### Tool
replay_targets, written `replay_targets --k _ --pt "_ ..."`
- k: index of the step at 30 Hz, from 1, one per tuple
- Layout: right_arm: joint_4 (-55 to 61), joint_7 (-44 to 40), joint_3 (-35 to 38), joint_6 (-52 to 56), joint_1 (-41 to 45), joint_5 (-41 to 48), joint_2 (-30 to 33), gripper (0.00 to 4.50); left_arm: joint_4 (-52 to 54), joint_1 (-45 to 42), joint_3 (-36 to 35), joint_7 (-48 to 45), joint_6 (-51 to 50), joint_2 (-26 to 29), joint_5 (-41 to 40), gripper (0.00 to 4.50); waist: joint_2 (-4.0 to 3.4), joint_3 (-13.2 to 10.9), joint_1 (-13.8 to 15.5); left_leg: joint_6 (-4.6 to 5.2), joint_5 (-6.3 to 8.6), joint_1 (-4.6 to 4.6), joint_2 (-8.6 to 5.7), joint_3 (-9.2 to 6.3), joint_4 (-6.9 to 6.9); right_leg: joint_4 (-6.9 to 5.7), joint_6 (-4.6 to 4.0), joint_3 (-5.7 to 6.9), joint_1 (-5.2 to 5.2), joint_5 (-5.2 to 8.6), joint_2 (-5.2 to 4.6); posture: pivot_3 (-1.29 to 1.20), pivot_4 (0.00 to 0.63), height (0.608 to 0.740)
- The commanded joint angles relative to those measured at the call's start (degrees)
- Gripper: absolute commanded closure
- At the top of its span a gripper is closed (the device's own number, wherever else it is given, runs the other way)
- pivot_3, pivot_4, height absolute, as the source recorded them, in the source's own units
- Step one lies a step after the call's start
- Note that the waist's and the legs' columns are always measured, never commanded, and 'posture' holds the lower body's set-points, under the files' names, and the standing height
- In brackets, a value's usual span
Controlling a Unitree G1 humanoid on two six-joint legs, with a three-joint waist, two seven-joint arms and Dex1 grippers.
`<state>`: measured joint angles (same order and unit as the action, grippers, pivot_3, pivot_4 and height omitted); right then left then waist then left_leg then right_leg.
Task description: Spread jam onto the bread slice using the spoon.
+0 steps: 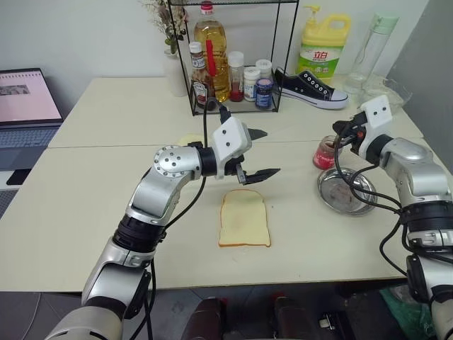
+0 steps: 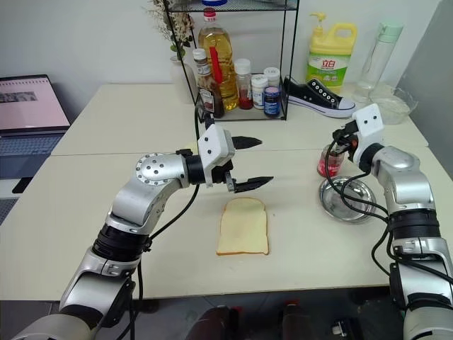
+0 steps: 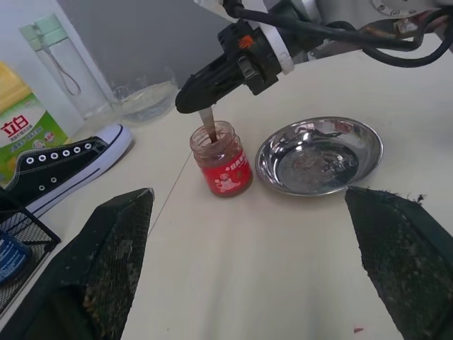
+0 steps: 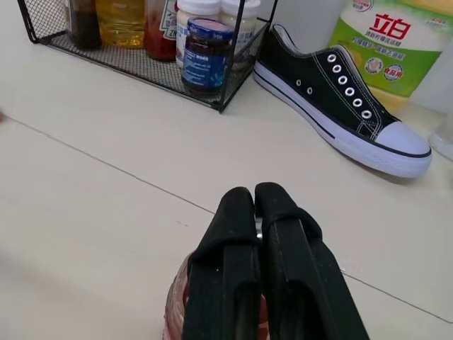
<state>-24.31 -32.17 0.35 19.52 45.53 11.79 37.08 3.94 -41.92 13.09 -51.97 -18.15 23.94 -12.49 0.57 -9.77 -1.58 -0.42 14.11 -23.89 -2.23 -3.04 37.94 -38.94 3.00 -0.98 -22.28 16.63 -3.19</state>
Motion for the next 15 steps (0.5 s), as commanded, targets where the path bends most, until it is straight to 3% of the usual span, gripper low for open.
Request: replay_targets --k 1,15 --pt "0.06 -0.94 1.11 -0.85 1.90 -0.53 -0.75 4.47 2.90 -0.65 -1.58 0.29 -0.15 0.76 -0.37 0.00 0.00 0.00 -0.02 0.00 0.00 0.00 0.00 0.00 0.00 0.00 0.00 0.00 0.00 0.00 0.00 0.00 0.150 0.740" --pt "-0.35 4.27 13.45 14.08 3.94 8.62 -5.04 4.47 1.98 -1.18 -1.75 0.07 0.45 1.52 -0.51 0.00 0.00 0.00 0.03 0.00 0.00 0.00 0.01 0.00 0.00 -0.01 0.00 -0.01 0.00 0.00 0.00 0.00 0.150 0.740"
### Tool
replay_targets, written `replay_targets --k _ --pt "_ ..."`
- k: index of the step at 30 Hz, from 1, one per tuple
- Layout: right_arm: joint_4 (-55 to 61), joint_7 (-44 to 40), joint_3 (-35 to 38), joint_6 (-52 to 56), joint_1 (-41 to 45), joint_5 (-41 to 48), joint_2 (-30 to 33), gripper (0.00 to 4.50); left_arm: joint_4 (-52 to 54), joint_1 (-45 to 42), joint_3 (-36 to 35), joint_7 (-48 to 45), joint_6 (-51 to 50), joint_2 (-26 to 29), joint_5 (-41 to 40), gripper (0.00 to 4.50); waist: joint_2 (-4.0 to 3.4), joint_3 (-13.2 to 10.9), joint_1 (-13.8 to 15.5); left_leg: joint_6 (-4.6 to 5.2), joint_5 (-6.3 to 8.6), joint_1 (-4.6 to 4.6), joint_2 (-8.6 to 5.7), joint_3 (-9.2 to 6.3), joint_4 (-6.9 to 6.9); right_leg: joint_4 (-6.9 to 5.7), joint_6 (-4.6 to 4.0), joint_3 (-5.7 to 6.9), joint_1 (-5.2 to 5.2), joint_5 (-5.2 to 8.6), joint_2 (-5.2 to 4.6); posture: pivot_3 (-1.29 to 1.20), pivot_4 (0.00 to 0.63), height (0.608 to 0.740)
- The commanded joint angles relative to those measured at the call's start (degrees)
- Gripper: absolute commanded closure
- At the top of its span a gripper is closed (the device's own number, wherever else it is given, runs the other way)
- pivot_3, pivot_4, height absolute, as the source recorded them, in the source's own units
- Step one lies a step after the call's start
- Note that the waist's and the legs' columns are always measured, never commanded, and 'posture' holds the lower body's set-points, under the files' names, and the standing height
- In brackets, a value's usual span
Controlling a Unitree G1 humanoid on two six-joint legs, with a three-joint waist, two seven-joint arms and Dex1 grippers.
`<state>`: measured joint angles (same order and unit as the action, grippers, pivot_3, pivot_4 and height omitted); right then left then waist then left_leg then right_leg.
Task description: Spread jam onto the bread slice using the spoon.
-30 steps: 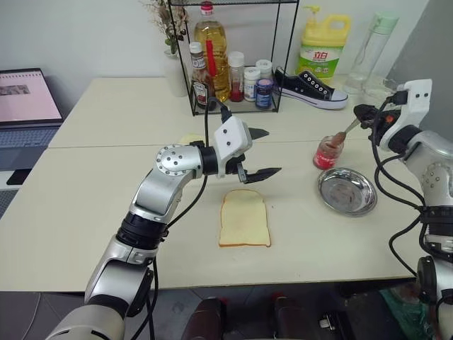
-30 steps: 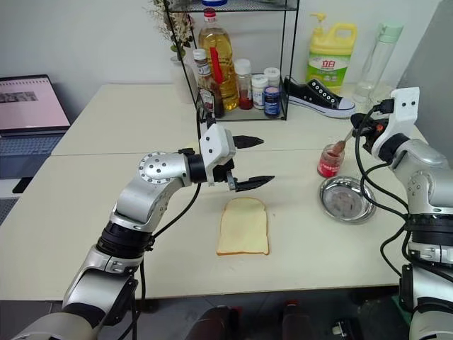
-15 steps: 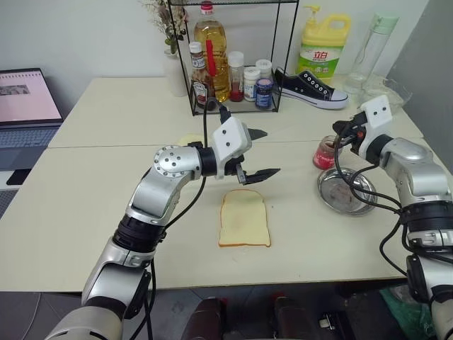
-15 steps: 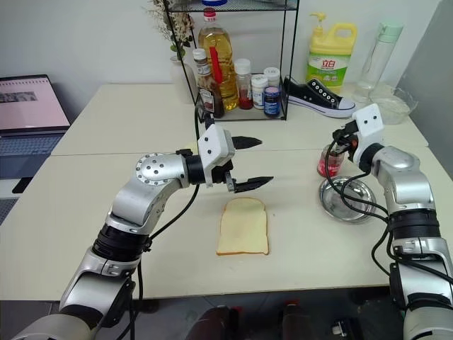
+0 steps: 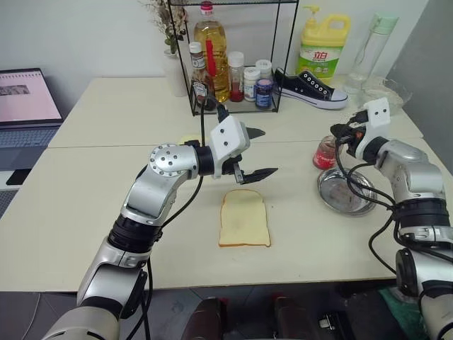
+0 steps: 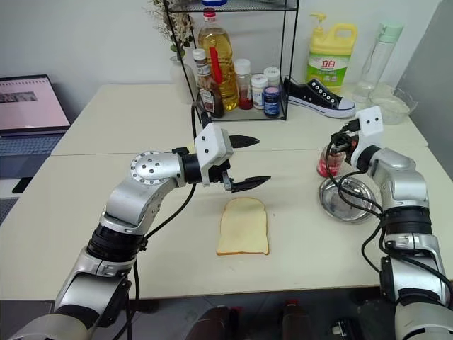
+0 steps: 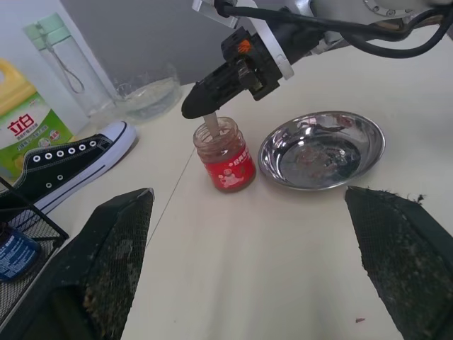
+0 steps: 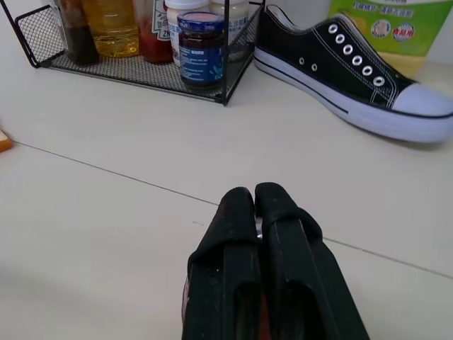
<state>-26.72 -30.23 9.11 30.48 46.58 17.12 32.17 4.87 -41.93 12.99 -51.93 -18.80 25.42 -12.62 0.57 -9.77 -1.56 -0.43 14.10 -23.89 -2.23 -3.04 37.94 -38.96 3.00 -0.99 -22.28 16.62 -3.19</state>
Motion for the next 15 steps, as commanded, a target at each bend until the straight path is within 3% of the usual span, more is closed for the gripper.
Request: replay_targets --k 1,15 --pt "2.06 3.23 5.98 4.23 3.27 4.02 -0.20 4.47 0.85 -1.27 -1.57 -0.04 1.29 -0.06 -0.36 0.00 0.00 0.00 0.00 0.00 0.00 0.00 0.00 0.00 0.00 0.00 0.00 0.00 0.00 0.00 0.00 0.00 0.150 0.740" --pt "2.61 10.83 18.83 14.43 5.99 12.63 1.21 4.47 -1.54 -2.33 -1.28 -1.73 3.36 -0.39 -0.24 0.00 0.00 0.00 0.02 0.01 0.01 -0.01 -0.01 0.03 0.00 -0.01 0.00 -0.01 0.00 0.00 0.00 0.00 0.150 0.740"
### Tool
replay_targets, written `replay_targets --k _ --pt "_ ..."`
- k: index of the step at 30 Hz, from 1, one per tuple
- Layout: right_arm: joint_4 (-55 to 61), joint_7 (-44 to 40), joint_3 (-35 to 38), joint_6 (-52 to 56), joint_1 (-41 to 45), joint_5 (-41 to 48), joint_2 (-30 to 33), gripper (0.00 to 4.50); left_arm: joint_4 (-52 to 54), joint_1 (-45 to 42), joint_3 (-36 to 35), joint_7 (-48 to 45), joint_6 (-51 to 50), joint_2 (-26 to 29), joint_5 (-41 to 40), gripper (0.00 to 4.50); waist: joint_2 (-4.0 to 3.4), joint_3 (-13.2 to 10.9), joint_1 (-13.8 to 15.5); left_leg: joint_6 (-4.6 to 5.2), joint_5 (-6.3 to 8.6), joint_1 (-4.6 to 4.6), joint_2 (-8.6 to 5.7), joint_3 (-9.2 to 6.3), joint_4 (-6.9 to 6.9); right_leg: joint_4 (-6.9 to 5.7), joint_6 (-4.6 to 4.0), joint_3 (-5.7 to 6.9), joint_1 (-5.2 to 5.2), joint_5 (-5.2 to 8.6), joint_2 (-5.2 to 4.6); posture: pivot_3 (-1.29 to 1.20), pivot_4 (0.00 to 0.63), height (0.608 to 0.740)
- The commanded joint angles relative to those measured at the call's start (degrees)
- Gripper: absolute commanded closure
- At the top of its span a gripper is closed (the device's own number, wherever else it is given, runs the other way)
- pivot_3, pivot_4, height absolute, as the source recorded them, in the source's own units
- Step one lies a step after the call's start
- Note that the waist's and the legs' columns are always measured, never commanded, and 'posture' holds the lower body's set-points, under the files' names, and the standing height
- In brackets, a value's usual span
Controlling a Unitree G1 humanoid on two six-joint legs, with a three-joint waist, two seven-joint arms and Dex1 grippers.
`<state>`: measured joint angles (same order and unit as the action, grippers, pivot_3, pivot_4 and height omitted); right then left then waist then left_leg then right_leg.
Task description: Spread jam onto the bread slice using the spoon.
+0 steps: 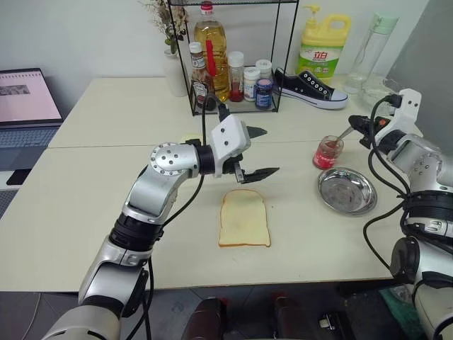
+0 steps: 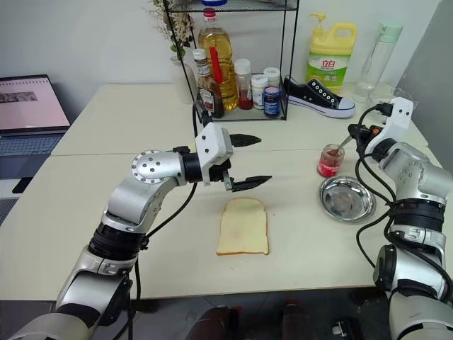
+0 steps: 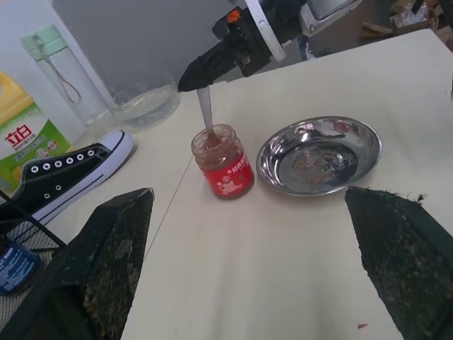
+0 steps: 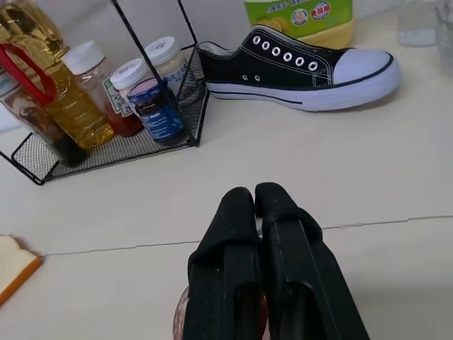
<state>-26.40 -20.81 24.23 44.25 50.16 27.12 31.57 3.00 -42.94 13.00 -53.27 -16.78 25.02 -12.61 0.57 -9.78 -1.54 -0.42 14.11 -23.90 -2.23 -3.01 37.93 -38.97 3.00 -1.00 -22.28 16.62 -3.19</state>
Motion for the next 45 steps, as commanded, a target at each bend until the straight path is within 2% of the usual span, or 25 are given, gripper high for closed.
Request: replay_targets --k 1,14,18,21,23,26,31,33,36,40,45 --pt "2.26 2.27 4.79 1.24 2.59 3.37 1.74 4.47 0.17 -1.38 -1.33 -0.53 1.45 0.08 -0.27 0.00 0.00 0.00 -0.01 0.00 0.00 0.00 0.00 0.00 0.00 0.00 0.00 0.00 0.00 0.00 0.00 0.00 0.150 0.740" --pt "3.41 16.82 21.26 8.69 4.08 17.60 -1.56 4.47 -1.58 -1.57 -2.94 -2.72 1.76 1.65 -1.30 0.00 0.00 0.00 -0.04 0.01 0.00 0.00 0.02 0.02 -0.02 -0.01 0.00 -0.01 0.00 0.00 0.00 0.00 0.150 0.740" --pt "7.20 22.14 25.44 10.77 4.53 23.90 -3.86 4.47 -1.59 -0.57 -4.32 -4.48 1.46 3.42 -2.38 0.00 -0.01 0.00 -0.08 0.01 0.00 0.00 0.03 0.01 -0.05 -0.01 0.00 -0.01 -0.01 0.00 0.01 0.00 0.150 0.740" --pt "13.27 26.08 25.86 13.99 4.25 29.54 -6.44 4.47 0.52 1.82 -6.08 -5.84 -0.38 5.64 -4.38 0.00 -0.02 0.00 -0.15 0.01 0.00 0.00 0.03 0.02 -0.05 -0.01 0.00 -0.01 -0.01 0.00 0.01 0.00 0.150 0.740" --pt "19.95 27.79 23.43 17.63 2.76 33.31 -8.73 4.47 3.65 5.07 -8.32 -6.69 -2.08 8.09 -6.57 0.00 -0.08 -0.01 -0.51 0.01 0.01 0.00 0.05 0.03 -0.08 -0.01 0.00 -0.04 -0.04 0.00 0.01 0.00 0.150 0.740" --pt "32.27 27.90 16.07 23.66 -2.14 38.90 -11.74 4.47 9.69 13.49 -12.08 -7.54 -6.19 13.38 -9.34 0.00 -0.14 -0.03 -0.89 0.02 0.01 -0.01 0.19 0.01 -0.14 0.00 -0.01 -0.06 -0.09 0.01 0.02 0.00 0.150 0.740" --pt "44.17 30.21 6.59 25.11 -7.04 44.01 -16.37 4.47 17.91 24.60 -16.90 -7.37 -10.40 18.53 -13.50 0.00 -0.18 -0.06 -0.68 0.02 0.01 -0.01 0.32 -0.06 -0.12 -0.02 -0.04 -0.04 -0.07 0.00 0.04 0.00 0.150 0.740" --pt "49.60 27.53 -0.12 25.82 -9.46 43.71 -16.42 4.47 21.76 30.71 -19.50 -7.13 -11.69 20.10 -14.94 0.00 -0.19 -0.06 -0.47 0.02 0.01 0.00 0.29 -0.08 -0.08 -0.01 -0.04 -0.03 -0.05 0.00 0.04 0.00 0.150 0.740" --pt "56.64 20.27 -10.71 24.39 -14.11 39.27 -12.98 4.47 27.07 39.69 -22.73 -6.39 -12.70 21.38 -16.36 0.00 -0.18 -0.05 -0.19 0.02 0.02 0.00 0.27 -0.09 -0.12 0.08 -0.04 -0.04 -0.05 0.00 0.02 0.00 0.150 0.740" --pt "62.92 6.75 -25.57 15.48 -21.25 27.10 -4.75 4.47 30.75 47.42 -24.99 -4.35 -12.87 20.97 -16.94 0.00 -0.14 -0.05 0.27 0.02 0.02 0.00 0.16 -0.24 -0.07 0.12 -0.04 0.00 0.05 0.01 -0.05 0.00 0.150 0.740" --pt "60.78 -5.08 -35.32 0.94 -26.07 13.60 -0.68 4.47 33.37 51.87 -25.78 -1.86 -12.24 20.20 -16.94 0.00 -0.10 -0.03 0.11 0.02 0.02 0.06 0.11 -0.26 -0.08 0.08 -0.04 0.04 0.06 0.00 -0.05 0.00 0.150 0.740"
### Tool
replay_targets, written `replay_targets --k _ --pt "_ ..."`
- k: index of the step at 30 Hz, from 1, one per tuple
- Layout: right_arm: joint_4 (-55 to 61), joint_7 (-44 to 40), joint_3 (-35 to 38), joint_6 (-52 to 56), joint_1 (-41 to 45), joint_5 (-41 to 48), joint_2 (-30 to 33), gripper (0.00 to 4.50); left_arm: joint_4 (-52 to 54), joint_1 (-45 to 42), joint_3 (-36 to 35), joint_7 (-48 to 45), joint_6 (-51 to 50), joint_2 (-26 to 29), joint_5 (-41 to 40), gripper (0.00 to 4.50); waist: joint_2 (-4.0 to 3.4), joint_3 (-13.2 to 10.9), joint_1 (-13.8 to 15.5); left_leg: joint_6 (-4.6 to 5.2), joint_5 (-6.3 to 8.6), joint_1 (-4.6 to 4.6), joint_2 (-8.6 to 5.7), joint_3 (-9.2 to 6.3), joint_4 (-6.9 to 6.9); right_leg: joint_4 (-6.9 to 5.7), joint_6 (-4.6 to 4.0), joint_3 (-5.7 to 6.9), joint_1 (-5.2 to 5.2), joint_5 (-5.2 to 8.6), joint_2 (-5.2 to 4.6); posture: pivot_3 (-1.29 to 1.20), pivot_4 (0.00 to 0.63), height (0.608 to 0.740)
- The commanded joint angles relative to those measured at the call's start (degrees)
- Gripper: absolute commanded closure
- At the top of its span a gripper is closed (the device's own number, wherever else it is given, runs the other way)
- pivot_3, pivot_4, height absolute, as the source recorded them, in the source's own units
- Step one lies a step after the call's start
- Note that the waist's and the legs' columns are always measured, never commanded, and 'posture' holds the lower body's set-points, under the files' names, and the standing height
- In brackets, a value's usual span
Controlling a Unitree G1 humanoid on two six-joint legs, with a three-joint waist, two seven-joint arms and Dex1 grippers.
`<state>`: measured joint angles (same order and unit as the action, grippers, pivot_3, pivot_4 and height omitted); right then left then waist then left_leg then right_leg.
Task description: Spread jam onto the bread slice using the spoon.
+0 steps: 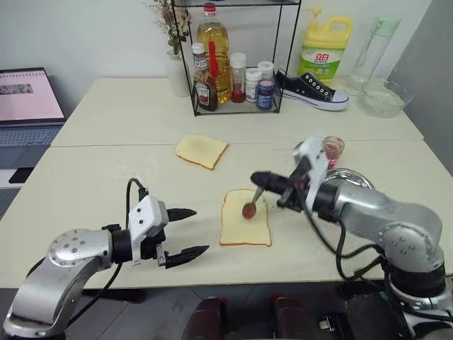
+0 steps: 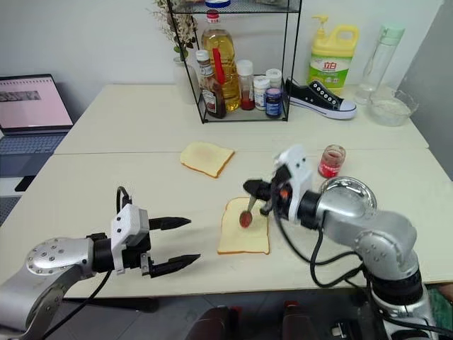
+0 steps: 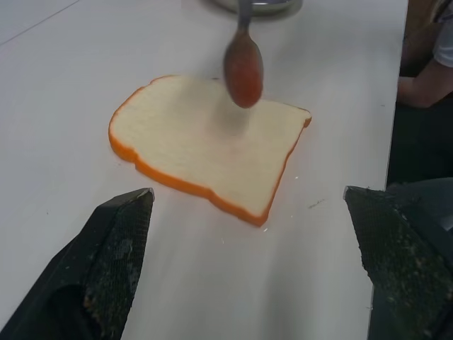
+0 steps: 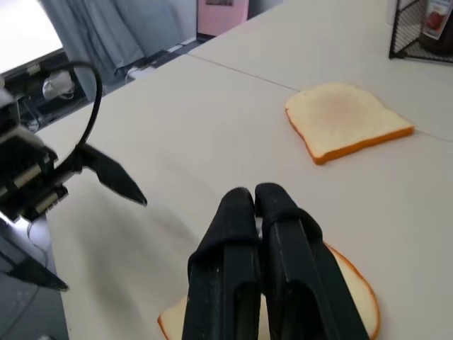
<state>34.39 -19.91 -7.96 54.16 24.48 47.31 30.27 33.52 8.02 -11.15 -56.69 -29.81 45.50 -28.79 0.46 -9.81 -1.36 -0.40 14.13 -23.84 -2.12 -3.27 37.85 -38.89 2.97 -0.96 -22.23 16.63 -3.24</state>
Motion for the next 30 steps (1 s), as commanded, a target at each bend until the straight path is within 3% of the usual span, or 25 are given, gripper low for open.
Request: replay_targets --k 1,11,19,30 --pt "-0.78 -7.41 -4.14 -11.26 -0.77 -8.60 0.70 4.47 3.14 1.22 -1.63 1.98 0.77 -0.39 -0.82 0.00 0.00 0.00 -0.09 0.00 0.00 0.00 0.01 0.00 0.00 0.00 0.00 0.00 0.00 0.00 0.00 0.00 0.150 0.740" --pt "-6.30 -17.11 -8.72 -27.08 -1.20 -21.04 -1.36 4.47 6.45 1.00 -1.50 5.41 -1.74 0.11 -2.34 0.00 0.00 0.00 -0.09 -0.01 0.00 0.01 0.02 -0.02 0.00 -0.01 0.00 0.02 -0.01 0.00 0.01 0.00 0.150 0.740" --pt "-6.06 -25.36 -10.07 -35.18 0.50 -27.56 1.11 4.47 7.98 1.70 -2.72 5.87 -3.69 1.50 -4.34 0.00 0.01 0.00 -0.09 -0.02 0.00 0.01 0.02 -0.01 0.00 -0.01 0.00 0.02 -0.01 0.00 0.00 0.00 0.150 0.740" --pt "-7.20 -29.18 -10.51 -44.42 -1.15 -34.31 1.08 4.47 6.59 0.88 -2.15 5.77 -2.96 1.77 -4.00 0.00 0.01 0.00 -0.07 -0.02 0.00 0.02 0.02 -0.03 0.00 -0.01 -0.01 0.01 0.00 0.00 -0.02 0.00 0.150 0.740"
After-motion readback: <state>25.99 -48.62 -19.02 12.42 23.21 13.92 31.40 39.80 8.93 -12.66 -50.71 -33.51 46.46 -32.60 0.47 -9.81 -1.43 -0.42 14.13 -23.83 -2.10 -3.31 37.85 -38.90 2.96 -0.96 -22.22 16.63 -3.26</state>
